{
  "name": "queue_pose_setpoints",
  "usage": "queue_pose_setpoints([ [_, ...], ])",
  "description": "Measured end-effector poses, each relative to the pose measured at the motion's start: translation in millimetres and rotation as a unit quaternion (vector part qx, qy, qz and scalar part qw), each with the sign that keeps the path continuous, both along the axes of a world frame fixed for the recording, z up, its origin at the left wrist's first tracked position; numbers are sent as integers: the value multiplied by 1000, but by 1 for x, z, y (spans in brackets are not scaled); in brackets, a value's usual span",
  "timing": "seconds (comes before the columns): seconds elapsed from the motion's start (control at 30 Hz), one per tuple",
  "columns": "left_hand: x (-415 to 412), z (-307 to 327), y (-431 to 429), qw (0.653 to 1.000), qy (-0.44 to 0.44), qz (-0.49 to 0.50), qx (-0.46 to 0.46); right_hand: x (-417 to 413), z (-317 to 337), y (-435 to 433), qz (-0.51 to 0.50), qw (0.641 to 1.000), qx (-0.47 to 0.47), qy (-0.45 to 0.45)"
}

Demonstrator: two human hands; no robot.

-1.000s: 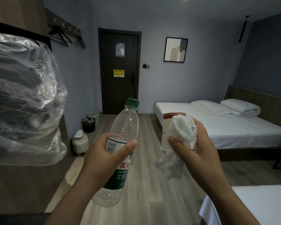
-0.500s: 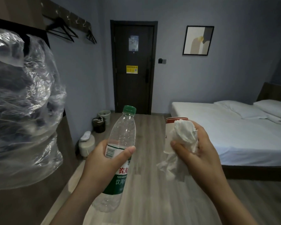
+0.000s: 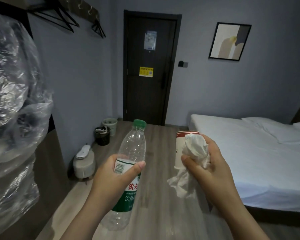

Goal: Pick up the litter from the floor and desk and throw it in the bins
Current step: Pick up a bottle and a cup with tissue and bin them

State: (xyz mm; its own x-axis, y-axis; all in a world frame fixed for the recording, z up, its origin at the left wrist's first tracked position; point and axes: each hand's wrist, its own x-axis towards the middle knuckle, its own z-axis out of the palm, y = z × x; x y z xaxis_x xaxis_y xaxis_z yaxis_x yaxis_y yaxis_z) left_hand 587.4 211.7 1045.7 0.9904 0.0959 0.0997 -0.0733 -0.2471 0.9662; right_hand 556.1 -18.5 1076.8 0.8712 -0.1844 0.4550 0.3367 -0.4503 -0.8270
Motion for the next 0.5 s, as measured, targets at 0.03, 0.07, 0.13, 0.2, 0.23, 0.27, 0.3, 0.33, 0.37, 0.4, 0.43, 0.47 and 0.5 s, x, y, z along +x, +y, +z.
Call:
queue_pose_setpoints([
  [0.03, 18, 0, -4, 1000, 3, 1, -1, 19, -1, -4, 4, 1000, 2, 5],
  [0.07, 37, -1, -9, 1000, 6, 1, -1, 38, -1, -8, 7, 1000, 4, 9],
  [0.13, 75, -2, -19, 1000, 6, -1, 7, 76, -2, -19, 9, 1000, 9, 9],
  [0.2, 114, -4, -31, 1000, 6, 4, 12, 116, -5, -32, 7, 1000, 14, 6],
  [0.23, 134, -6, -37, 1000, 3, 8, 14, 137, -7, -39, 8, 1000, 17, 4],
  [0.27, 155, -8, -44, 1000, -2, 15, 18, 159, -10, -46, 13, 1000, 20, 3],
  [0.3, 175, -10, -52, 999, -9, 23, 23, 182, -12, -53, 19, 1000, 22, 2],
  [0.33, 194, -12, -59, 999, -16, 30, 28, 204, -15, -60, 28, 999, 24, 3],
  [0.37, 214, -14, -67, 998, -21, 38, 33, 228, -16, -67, 37, 999, 26, 3],
  [0.4, 234, -16, -74, 998, -21, 48, 39, 252, -17, -74, 47, 999, 27, 5],
  [0.43, 253, -18, -80, 997, -18, 56, 43, 275, -17, -81, 56, 998, 26, 8],
  [0.47, 271, -18, -84, 997, -13, 63, 45, 297, -16, -87, 62, 998, 26, 11],
  [0.5, 289, -17, -88, 997, -10, 67, 46, 318, -15, -92, 66, 997, 24, 12],
])
